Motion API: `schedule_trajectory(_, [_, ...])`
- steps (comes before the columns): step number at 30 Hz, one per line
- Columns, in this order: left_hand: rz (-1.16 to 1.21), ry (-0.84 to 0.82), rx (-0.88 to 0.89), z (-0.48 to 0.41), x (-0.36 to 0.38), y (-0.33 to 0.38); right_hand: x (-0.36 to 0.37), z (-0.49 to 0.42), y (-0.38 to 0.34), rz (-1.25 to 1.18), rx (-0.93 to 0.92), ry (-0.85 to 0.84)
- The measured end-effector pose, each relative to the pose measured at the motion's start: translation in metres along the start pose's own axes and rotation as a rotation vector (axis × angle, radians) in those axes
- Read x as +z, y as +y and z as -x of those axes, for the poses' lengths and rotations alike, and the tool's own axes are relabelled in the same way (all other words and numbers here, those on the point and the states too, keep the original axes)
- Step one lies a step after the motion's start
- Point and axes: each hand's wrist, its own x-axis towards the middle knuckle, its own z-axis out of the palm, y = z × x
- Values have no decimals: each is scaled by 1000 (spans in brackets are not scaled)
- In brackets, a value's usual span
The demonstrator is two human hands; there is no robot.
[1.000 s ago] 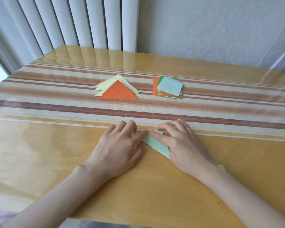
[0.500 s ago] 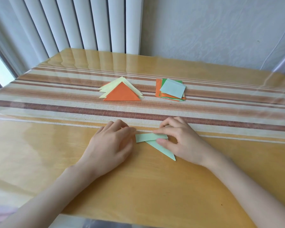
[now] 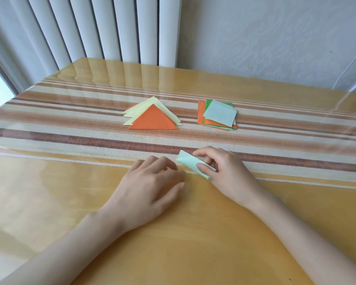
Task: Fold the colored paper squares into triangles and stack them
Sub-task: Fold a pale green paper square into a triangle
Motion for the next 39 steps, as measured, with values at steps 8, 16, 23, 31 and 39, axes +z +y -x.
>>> schedule_trajectory(8, [106, -14, -36, -1, -1, 3, 14, 5, -2, 263, -138, 97])
schedule_trajectory(16, [32, -12, -23, -2, 7, -2, 12, -3, 6, 175, 31, 40])
schedule_trajectory(23, [65, -12, -73, -10, 10, -5, -4, -31, 12, -95, 143, -180])
schedule_trajectory(31, [-14, 14, -104, -8, 12, -6, 1, -39, 14, -221, 154, -194])
schedule_trajectory(39, [-32, -1, -127, -7, 11, -8, 1, -36, 18, -189, 37, -174])
